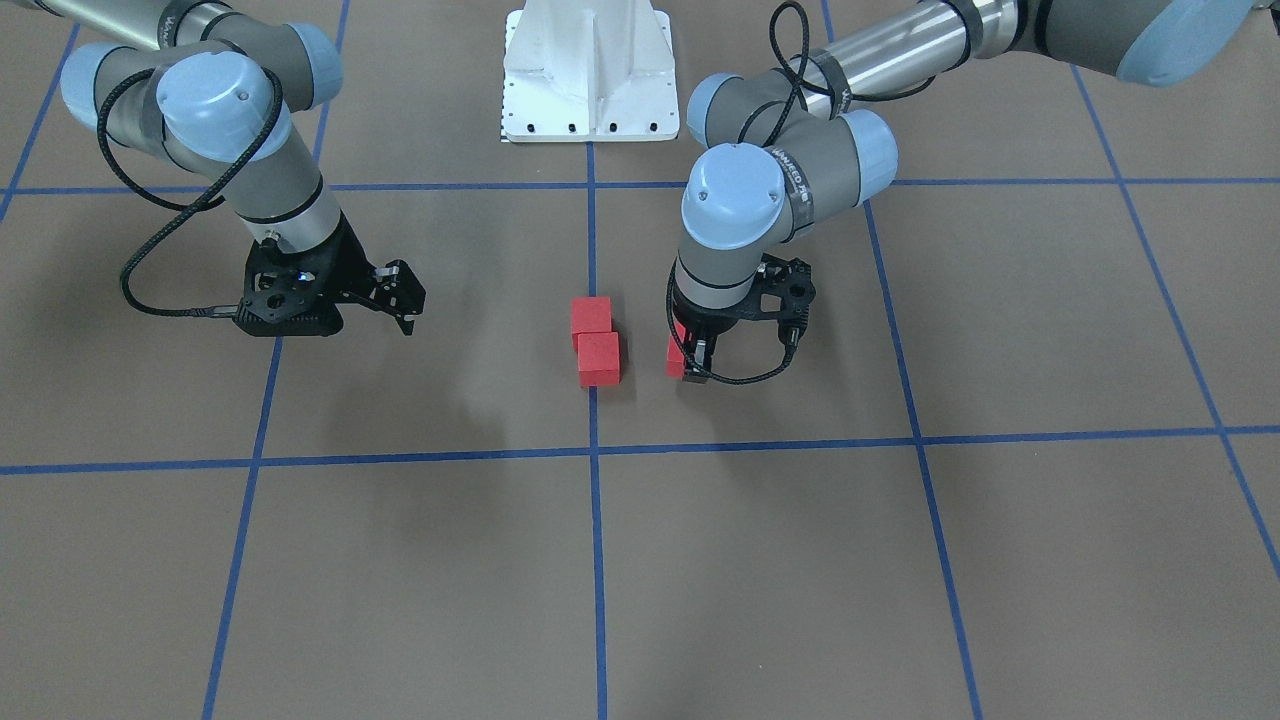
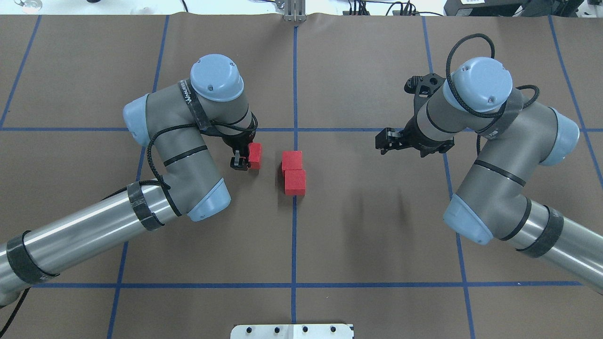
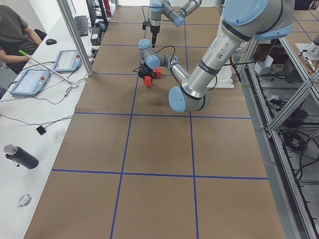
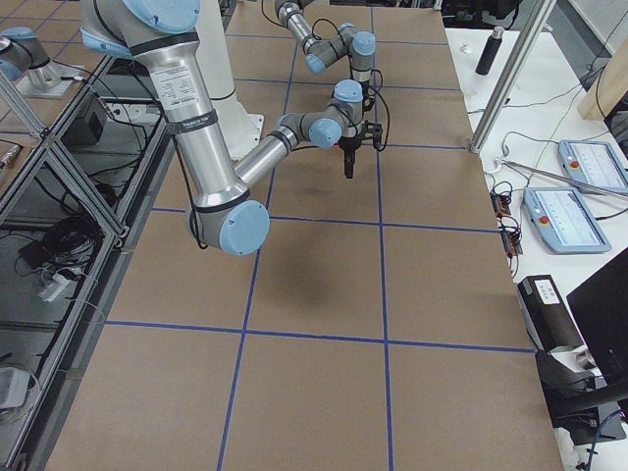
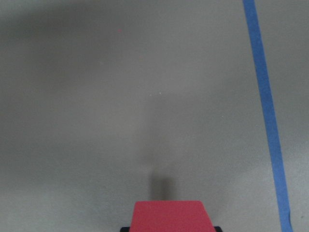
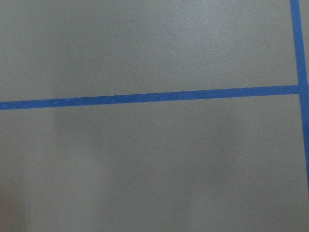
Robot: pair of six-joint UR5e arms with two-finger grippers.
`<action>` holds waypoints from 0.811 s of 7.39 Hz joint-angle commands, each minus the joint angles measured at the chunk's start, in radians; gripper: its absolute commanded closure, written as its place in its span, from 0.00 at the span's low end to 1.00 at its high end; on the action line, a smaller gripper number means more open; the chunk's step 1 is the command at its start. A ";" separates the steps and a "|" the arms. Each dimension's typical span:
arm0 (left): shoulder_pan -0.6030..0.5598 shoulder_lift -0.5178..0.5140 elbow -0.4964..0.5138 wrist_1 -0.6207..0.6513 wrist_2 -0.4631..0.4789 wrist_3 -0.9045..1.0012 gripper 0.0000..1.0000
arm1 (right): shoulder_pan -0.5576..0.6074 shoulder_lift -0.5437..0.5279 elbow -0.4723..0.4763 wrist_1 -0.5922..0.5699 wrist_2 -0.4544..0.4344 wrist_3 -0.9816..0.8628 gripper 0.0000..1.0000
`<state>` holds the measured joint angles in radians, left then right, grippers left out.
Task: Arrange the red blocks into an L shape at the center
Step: 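Carry the cube with the left gripper next to the stacked pair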
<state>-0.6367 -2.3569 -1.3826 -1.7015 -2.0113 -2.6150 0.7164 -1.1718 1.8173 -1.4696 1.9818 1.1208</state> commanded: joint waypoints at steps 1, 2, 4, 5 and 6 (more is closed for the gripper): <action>0.002 -0.012 0.019 -0.030 -0.001 -0.066 1.00 | 0.000 0.000 0.000 0.000 0.000 -0.001 0.00; 0.014 -0.015 0.019 -0.032 -0.001 -0.068 1.00 | 0.000 0.000 0.002 0.000 0.002 0.001 0.00; 0.041 -0.028 0.019 -0.033 -0.001 -0.105 1.00 | 0.040 -0.020 0.004 0.038 0.049 0.008 0.00; 0.043 -0.044 0.020 -0.032 -0.001 -0.118 1.00 | 0.054 -0.041 0.004 0.069 0.061 0.007 0.00; 0.043 -0.047 0.022 -0.032 -0.001 -0.119 1.00 | 0.054 -0.049 0.004 0.078 0.061 0.007 0.00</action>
<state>-0.5962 -2.3951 -1.3622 -1.7338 -2.0126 -2.7261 0.7617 -1.2053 1.8207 -1.4134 2.0338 1.1274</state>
